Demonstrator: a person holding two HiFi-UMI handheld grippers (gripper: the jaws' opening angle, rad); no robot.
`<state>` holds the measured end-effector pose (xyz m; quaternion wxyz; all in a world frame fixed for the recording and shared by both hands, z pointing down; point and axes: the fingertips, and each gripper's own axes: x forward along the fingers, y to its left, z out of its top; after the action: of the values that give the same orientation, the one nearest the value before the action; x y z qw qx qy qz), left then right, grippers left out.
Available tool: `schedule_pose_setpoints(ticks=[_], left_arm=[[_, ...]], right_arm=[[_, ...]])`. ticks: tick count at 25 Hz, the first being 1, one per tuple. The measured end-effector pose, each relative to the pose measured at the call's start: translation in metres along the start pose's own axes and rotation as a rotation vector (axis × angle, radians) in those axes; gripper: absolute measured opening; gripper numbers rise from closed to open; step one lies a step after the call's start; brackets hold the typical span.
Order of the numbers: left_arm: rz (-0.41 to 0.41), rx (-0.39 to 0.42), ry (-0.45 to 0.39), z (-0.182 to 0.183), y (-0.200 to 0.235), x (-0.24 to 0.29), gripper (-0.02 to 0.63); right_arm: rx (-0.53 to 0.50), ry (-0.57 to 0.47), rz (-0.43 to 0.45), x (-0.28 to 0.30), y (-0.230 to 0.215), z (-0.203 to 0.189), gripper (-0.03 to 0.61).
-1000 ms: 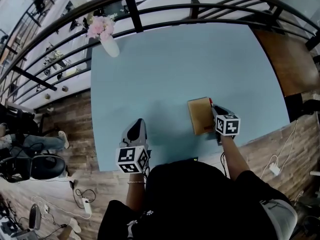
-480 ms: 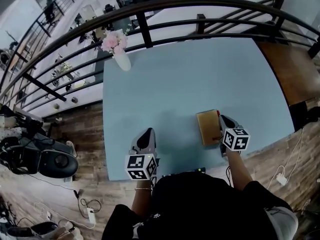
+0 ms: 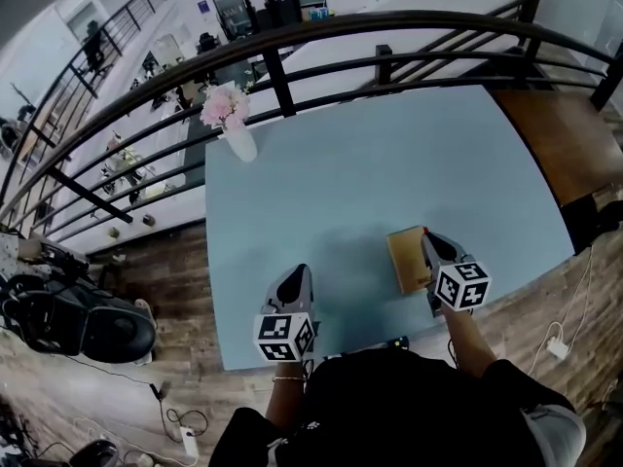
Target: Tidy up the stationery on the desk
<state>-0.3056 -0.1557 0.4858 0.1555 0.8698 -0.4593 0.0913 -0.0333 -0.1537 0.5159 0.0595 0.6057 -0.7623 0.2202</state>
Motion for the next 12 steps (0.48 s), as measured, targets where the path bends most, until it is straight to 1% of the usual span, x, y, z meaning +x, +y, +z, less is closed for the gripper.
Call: schedule_pose_setpoints(ticks=[3,12], left_arm=[[-0.008,0.001,-0.002,0.0023,0.0002,0.0025,-0.003],[-0.020,0.006,0.002,0.0013,-0.0002,0.0034,-0.003]], right_arm=[[-0.006,-0.017,0.001,-0.0002,0.0034,0.0068,0.006],[0.001,-0.023,0.013,-0.0039,0.0102,0.0040,0.006]])
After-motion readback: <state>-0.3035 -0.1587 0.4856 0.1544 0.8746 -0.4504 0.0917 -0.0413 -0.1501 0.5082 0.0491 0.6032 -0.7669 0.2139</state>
